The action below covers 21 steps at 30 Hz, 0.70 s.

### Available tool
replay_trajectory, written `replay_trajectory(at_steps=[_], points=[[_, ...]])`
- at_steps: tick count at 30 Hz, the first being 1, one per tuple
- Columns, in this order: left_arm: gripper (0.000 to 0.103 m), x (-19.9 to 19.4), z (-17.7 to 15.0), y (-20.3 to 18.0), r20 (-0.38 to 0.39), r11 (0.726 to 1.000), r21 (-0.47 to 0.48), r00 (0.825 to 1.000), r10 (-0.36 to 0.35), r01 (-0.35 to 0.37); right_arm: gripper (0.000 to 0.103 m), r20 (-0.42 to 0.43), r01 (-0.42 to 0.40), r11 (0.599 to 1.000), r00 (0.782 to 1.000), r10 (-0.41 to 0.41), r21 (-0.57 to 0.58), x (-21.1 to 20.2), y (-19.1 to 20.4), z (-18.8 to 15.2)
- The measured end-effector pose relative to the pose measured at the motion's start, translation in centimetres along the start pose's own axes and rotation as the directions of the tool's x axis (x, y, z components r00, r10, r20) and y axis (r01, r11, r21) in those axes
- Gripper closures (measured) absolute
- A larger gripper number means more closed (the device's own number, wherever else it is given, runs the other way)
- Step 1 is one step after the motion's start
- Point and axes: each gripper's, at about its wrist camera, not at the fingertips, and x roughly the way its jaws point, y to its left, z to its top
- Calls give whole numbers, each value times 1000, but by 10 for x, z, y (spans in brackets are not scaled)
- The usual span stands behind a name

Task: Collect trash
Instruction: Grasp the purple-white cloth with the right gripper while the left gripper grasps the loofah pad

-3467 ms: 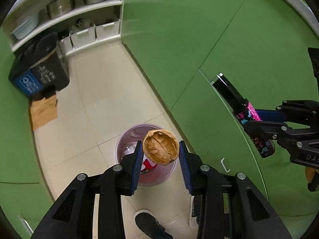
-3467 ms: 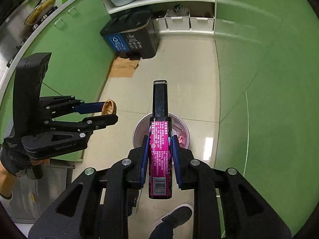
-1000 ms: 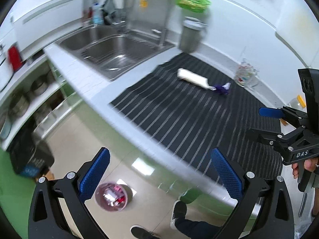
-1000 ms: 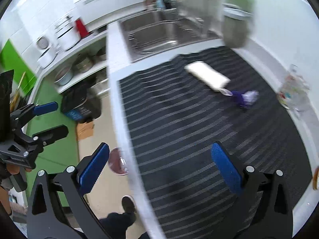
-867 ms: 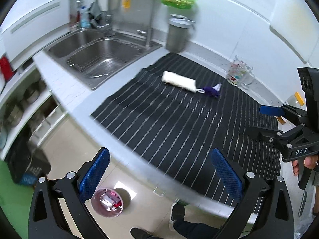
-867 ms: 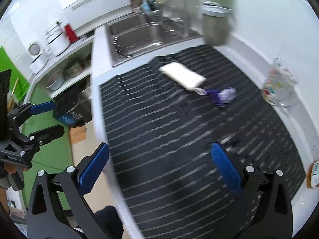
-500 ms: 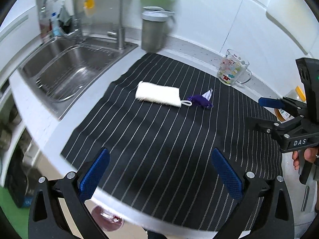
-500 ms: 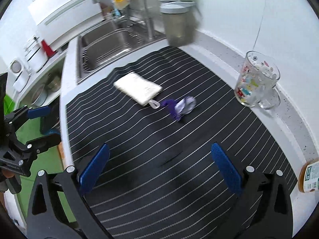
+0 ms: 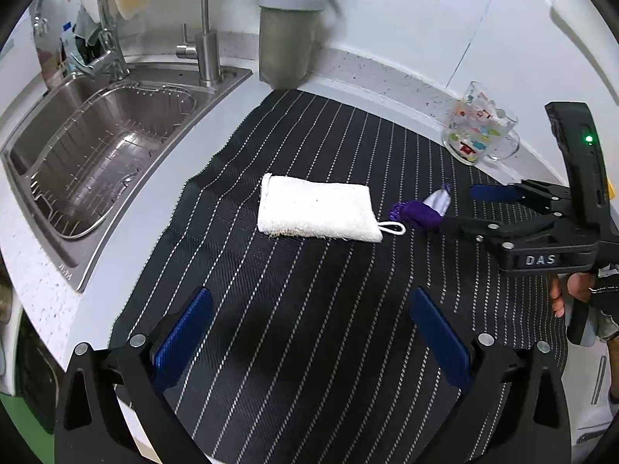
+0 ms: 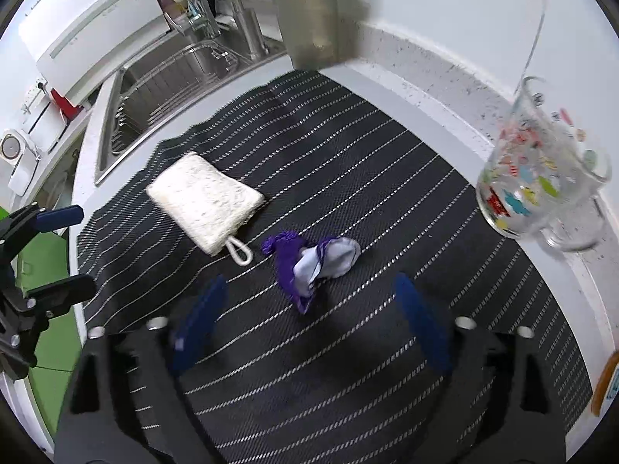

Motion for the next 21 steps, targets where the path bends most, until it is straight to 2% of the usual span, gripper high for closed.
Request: replay_trajectory(at_steps=[1, 2, 4, 5, 6, 7, 10, 16, 21], points=[[5, 2, 1, 1, -3, 1000, -1, 1000, -2, 2, 25, -9, -5, 1000, 1000, 5, 0, 6, -1, 2], [6, 5, 3, 2, -6, 1000, -2, 1000, -4, 4, 33, -18, -11, 1000, 1000, 11, -2, 9, -2, 3], [5, 9, 6, 3, -10, 1000, -2, 1000, -6, 6, 57, -36, -15, 1000, 999, 14, -11, 16, -2, 6], [5, 11, 7, 4, -12, 1000, -2, 1000, -8, 8, 61, -44, -19, 1000, 999, 18, -14, 18, -2, 7], [5, 13, 9, 4, -14, 1000, -1, 1000, -11, 11, 75, -45, -30, 999, 999, 29, -14, 19, -2, 9], [5, 15, 11, 4, -15, 1000, 0, 1000, -14, 14, 85, -44, -28, 999, 999, 27, -16, 18, -2, 10], [5, 18, 16, 4, -14, 1000, 3, 1000, -24, 24, 92, -36, -35, 999, 999, 35, -16, 13, -1, 12], [5, 25, 28, 4, -17, 999, 30, 999, -41, 42, 95, -15, -62, 998, 998, 61, -3, -6, -1, 15], [5, 35, 43, 0, -56, 985, 144, 994, -91, 98, 96, -8, -79, 997, 997, 79, 9, -23, 1, 18]])
